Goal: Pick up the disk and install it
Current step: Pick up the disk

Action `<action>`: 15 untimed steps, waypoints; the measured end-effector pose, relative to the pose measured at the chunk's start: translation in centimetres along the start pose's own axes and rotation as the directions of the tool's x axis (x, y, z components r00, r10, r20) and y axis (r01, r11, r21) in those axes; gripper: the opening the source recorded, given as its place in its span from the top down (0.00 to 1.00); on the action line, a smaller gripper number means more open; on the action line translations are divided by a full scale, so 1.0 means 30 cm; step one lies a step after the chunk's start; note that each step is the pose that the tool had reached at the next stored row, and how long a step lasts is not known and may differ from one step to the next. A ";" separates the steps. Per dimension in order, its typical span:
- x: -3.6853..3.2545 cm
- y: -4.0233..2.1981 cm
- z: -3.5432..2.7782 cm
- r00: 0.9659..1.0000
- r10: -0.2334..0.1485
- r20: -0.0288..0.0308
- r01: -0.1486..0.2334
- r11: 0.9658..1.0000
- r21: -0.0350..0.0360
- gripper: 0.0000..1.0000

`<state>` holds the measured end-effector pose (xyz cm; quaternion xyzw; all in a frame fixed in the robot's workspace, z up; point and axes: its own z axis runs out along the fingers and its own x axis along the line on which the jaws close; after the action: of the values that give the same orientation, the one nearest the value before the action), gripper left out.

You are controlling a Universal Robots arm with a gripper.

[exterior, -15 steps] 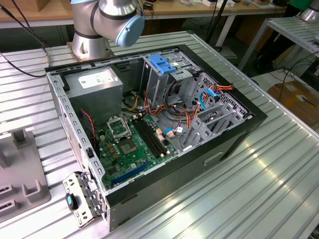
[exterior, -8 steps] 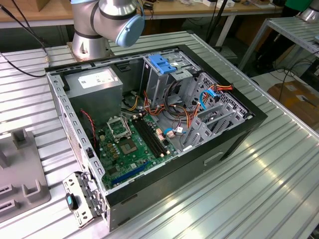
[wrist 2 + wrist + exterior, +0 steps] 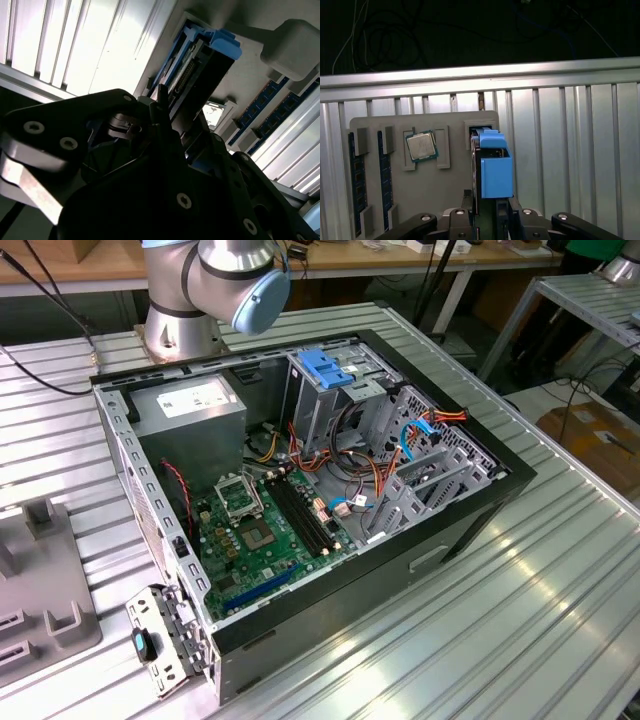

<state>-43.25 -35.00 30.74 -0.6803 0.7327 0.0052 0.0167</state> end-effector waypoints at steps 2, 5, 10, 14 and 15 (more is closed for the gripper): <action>0.000 0.000 0.000 1.000 0.000 0.000 0.000 1.000 0.000 0.64; 0.000 0.000 -0.009 1.000 0.000 0.000 0.000 1.000 0.000 0.64; -0.001 -0.001 -0.036 1.000 -0.001 0.000 0.001 1.000 0.000 0.64; -0.001 0.000 -0.037 1.000 -0.026 -0.006 0.026 1.000 -0.001 0.64; -0.001 0.000 -0.037 1.000 -0.027 -0.006 0.027 1.000 -0.001 0.64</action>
<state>-43.25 -34.99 31.85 -0.6900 0.7236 0.0033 0.0145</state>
